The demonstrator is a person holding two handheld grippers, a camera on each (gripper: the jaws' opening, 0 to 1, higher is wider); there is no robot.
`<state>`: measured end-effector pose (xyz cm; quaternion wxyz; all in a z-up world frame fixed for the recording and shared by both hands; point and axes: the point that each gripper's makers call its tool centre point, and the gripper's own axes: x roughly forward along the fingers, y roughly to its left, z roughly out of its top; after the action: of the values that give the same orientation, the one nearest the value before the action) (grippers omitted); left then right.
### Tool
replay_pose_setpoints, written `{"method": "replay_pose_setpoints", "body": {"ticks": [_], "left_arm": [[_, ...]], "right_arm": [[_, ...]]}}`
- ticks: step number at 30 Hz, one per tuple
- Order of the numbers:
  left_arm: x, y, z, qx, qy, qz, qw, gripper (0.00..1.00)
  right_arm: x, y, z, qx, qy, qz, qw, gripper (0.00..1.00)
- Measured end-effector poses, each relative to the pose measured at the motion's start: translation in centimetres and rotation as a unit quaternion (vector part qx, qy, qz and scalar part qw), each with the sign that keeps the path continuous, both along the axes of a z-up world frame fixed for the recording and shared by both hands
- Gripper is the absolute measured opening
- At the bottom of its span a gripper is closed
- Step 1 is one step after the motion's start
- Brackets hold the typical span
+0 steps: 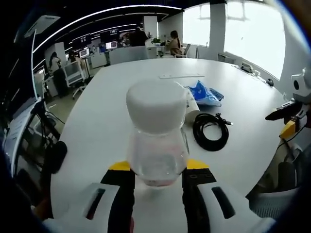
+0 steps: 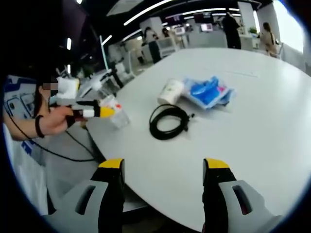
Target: Arrange the tabletop items into an orderly group along one side of the table until the central work area is clear of visible clutter.
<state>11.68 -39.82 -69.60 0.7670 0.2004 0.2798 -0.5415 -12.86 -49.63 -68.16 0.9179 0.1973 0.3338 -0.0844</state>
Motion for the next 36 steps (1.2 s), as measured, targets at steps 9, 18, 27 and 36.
{"method": "replay_pose_setpoints", "body": {"ticks": [9,18,27,36], "left_arm": [[2.3,-0.9,0.5,-0.006,-0.009,0.011,0.9999,0.35],[4.1,-2.5,0.9,-0.015,-0.014,0.017,0.9996,0.35],[6.3,-4.6,1.2,-0.024,-0.014,0.027,0.9992,0.35],[9.9,-7.6,2.1,-0.043,-0.018,0.05,0.9976,0.35]], "right_arm": [[0.2,-0.2,0.0,0.0,0.004,0.0,1.0,0.63],[0.2,-0.3,-0.3,0.002,0.01,0.0,0.9999,0.63],[0.2,-0.8,-0.4,0.002,0.013,-0.005,0.9999,0.63],[0.3,-0.8,-0.7,0.008,0.022,-0.001,0.9997,0.63]]}}
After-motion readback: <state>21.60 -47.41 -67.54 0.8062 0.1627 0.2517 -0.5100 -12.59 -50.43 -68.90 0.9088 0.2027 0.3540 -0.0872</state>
